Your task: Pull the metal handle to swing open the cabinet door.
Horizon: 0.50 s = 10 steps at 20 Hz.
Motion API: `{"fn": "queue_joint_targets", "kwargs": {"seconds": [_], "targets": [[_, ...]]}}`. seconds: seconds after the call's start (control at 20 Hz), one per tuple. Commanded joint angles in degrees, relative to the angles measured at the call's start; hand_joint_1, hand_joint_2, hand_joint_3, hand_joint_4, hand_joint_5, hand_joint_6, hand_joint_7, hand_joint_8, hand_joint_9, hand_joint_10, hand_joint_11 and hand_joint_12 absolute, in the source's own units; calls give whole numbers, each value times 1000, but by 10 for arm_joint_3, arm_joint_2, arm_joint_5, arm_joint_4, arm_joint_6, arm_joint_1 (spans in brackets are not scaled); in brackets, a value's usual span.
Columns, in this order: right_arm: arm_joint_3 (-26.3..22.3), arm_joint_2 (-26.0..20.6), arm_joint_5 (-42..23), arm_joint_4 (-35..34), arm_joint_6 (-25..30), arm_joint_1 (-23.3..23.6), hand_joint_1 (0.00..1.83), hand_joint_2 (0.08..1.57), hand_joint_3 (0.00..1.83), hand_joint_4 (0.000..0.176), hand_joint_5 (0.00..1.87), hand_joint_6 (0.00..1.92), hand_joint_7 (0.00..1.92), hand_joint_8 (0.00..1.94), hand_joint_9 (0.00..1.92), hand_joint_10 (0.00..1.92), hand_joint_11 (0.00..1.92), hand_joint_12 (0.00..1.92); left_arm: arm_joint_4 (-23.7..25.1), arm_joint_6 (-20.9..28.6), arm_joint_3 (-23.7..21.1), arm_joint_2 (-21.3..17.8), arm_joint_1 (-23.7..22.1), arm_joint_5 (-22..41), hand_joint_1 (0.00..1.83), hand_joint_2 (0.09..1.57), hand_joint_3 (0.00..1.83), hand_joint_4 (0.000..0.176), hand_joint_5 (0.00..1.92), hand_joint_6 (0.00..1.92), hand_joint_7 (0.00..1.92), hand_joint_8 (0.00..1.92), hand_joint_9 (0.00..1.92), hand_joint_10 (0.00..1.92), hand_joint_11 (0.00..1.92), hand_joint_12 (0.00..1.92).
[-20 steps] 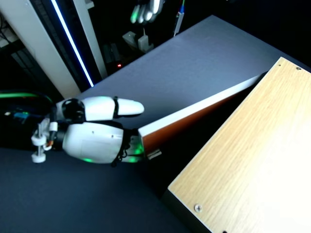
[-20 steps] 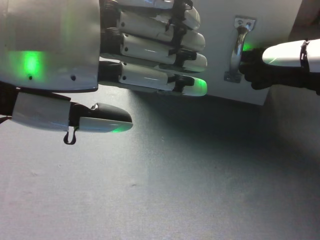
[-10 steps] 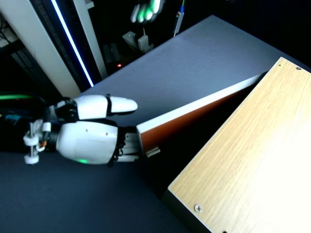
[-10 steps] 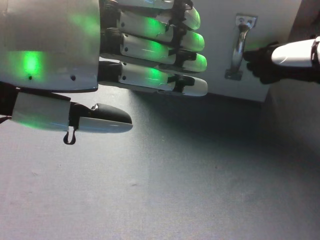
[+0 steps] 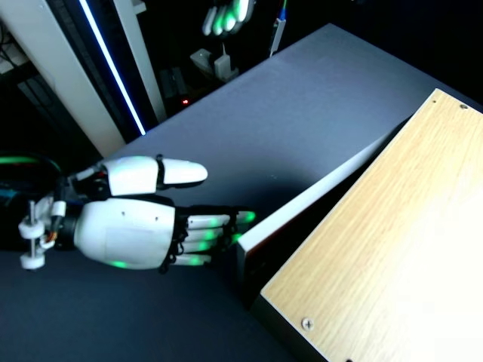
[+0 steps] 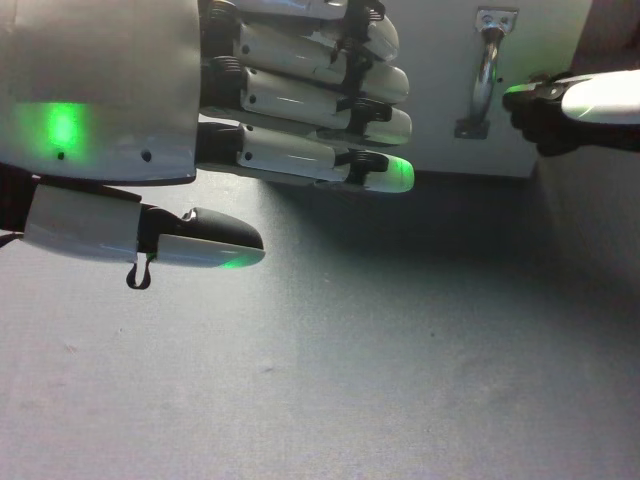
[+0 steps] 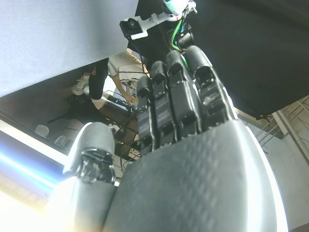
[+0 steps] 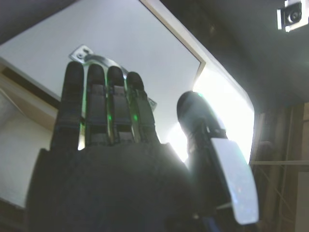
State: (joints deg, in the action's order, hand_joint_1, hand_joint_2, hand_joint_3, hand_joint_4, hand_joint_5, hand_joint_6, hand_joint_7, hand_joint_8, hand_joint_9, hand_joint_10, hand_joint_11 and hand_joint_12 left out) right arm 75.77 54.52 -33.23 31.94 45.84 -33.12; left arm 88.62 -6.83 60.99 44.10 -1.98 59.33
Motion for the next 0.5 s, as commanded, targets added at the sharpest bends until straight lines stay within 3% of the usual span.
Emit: {"fn": "queue_joint_targets", "kwargs": {"seconds": [0.0,0.45], "targets": [[3,-4,-55,-25,4,3,0,1571,97,0,252,5,250,3,226,3,0,651,-56,-4,1,-4,-7,12,0,1569,19,0,354,4,381,3,349,2,6,761],[10,-5,-55,-21,4,2,0,1571,95,0,260,3,255,0,227,0,0,653,-56,-4,1,-4,-7,12,0,1571,28,0,344,0,366,0,335,1,0,743]]}}
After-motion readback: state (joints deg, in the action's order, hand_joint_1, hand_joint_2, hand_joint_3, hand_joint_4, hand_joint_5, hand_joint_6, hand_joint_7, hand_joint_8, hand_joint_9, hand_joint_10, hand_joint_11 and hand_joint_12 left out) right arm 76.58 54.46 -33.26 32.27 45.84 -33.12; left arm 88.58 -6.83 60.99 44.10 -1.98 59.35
